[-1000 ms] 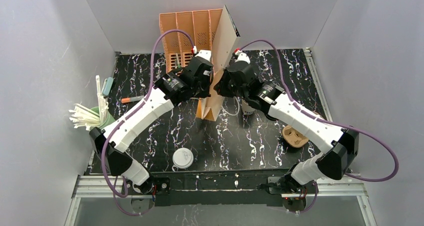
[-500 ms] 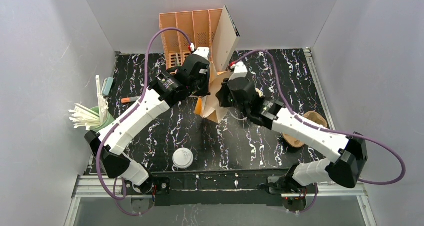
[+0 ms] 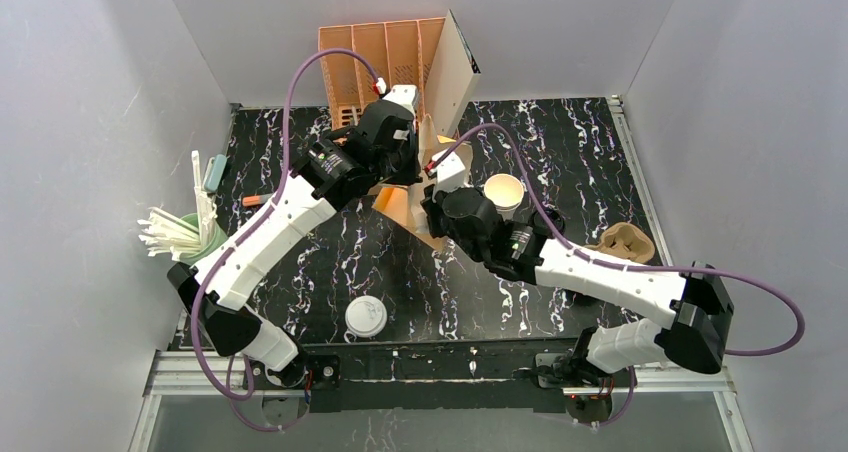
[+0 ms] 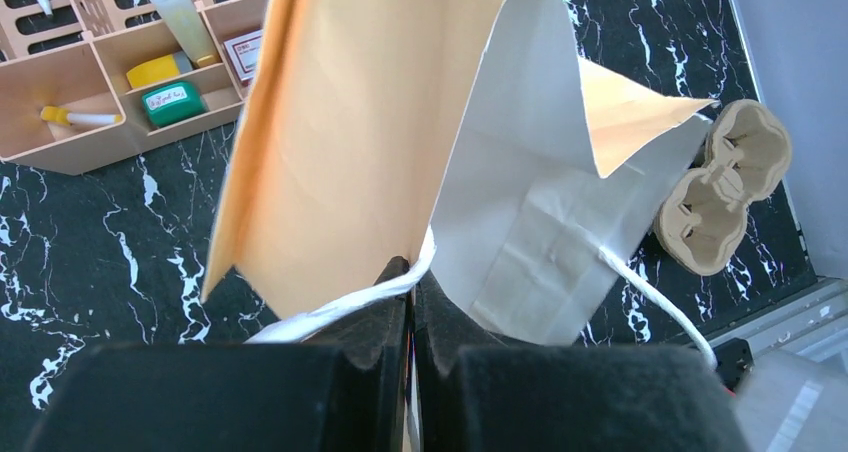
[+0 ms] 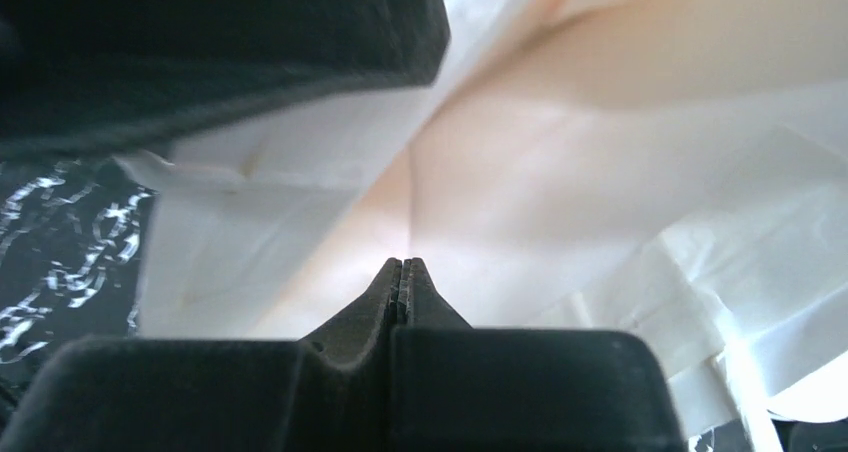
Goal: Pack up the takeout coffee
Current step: Open the takeout bag at the center of the board.
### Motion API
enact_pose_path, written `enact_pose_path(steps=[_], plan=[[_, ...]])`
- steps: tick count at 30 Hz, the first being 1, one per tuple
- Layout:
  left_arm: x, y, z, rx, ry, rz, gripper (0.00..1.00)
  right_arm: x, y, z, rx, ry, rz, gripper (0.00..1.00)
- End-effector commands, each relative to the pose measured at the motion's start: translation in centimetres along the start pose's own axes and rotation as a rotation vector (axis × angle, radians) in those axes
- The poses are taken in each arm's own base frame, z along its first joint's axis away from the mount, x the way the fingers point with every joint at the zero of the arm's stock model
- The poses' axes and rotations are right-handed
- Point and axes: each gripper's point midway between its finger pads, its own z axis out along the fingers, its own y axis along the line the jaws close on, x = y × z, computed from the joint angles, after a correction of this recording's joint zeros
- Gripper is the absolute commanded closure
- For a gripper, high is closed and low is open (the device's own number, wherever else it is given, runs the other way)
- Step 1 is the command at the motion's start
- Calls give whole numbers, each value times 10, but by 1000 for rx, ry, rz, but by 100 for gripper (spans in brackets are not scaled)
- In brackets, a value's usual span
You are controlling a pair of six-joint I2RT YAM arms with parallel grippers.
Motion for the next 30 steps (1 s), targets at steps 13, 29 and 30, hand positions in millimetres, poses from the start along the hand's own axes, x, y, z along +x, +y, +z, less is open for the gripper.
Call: enact_pose_path(steps=[13,29,30], plan=[[-9,-16,-35,148,-49,-13,100,-12,5,8,-189,99,119,99],[19,-42,-23,301,44,-36,100,-55,-36,29,-9,17,535,99],[20,-42,-22,298,48,-35,100,-58,-37,28,-2,2,570,99]])
